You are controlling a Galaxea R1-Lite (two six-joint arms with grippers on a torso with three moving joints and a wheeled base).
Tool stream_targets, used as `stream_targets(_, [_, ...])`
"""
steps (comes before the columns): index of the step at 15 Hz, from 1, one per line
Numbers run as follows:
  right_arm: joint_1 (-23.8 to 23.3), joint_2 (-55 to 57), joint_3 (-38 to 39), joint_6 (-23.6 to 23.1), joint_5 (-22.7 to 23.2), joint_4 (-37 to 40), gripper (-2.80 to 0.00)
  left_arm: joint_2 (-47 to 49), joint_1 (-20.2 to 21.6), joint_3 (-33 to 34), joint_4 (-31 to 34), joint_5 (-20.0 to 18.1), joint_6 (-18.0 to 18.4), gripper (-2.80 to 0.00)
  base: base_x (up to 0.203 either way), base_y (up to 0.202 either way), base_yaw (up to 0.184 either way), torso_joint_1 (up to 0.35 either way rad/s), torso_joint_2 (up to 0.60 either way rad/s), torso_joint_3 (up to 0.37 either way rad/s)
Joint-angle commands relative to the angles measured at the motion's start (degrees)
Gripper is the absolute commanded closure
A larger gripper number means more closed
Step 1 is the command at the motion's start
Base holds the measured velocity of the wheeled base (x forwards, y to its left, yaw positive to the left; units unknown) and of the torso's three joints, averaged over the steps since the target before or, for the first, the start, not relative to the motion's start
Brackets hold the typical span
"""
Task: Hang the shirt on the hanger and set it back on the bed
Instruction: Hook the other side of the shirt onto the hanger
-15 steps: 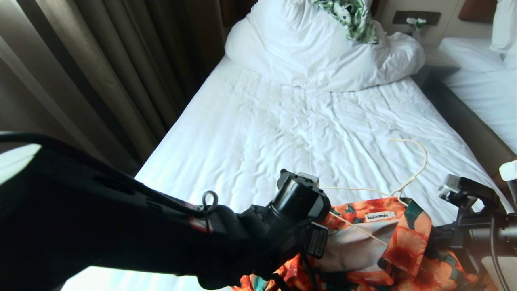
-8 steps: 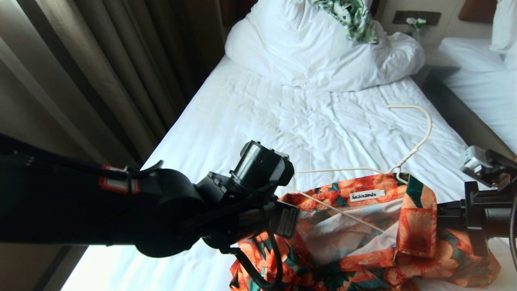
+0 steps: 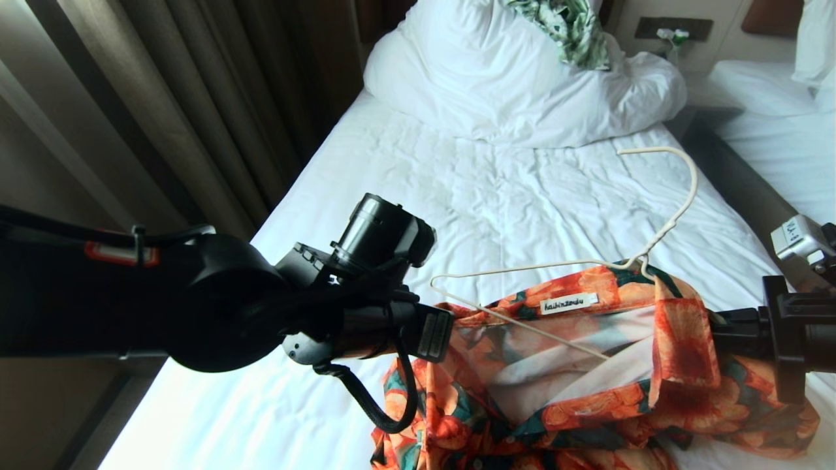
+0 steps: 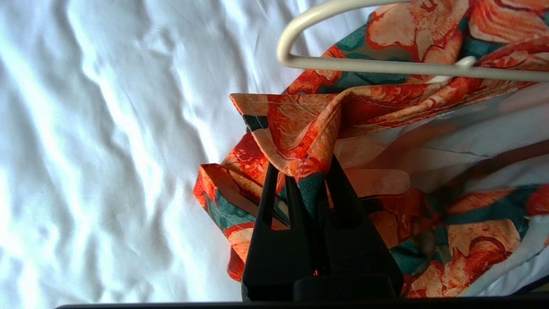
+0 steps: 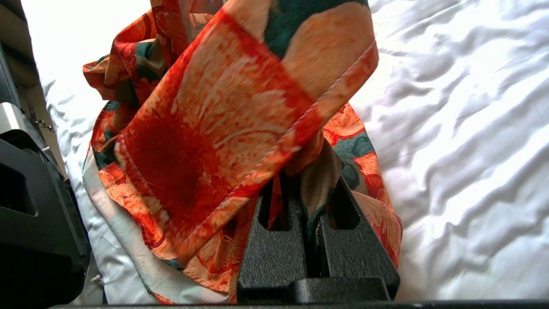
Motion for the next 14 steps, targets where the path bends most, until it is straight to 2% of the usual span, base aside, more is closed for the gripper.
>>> stream_targets(1, [-0.2,-1.4,0.3,-0.1,0.4,-0.2,0.00,0.2,1.0,0.0,0.2,0.2,0.2,0.00,0.000,0.000,0.000,0.000,0.00,0.000])
stream_targets(6, [-0.4,-4.6,1.0,0.1,2.9,-0.2,0.00,1.1,1.3,1.2,0.0,-0.3,0.0,0.00,0.000,0.000,0.000,0.000,0.00,0.000])
stream_targets(9, [-0.6,-6.1,2.0,0.2,5.0,-0.4,0.00,1.5,1.3,1.7,-0.3,-2.4,-0.4,0.00,0.000,0.000,0.000,0.000,0.00,0.000])
stream_targets(11, [-0.9,-6.0,3.1,0.2,6.2,-0.6,0.00,1.4,0.6,1.6,-0.4,-2.4,-1.2,0.00,0.000,0.000,0.000,0.000,0.00,0.000])
stream_targets(14, [-2.5,-3.4,5.8,0.1,12.9,-4.8,0.00,-1.0,-1.1,1.6,-0.4,-2.2,-3.7,0.00,0.000,0.000,0.000,0.000,0.00,0.000])
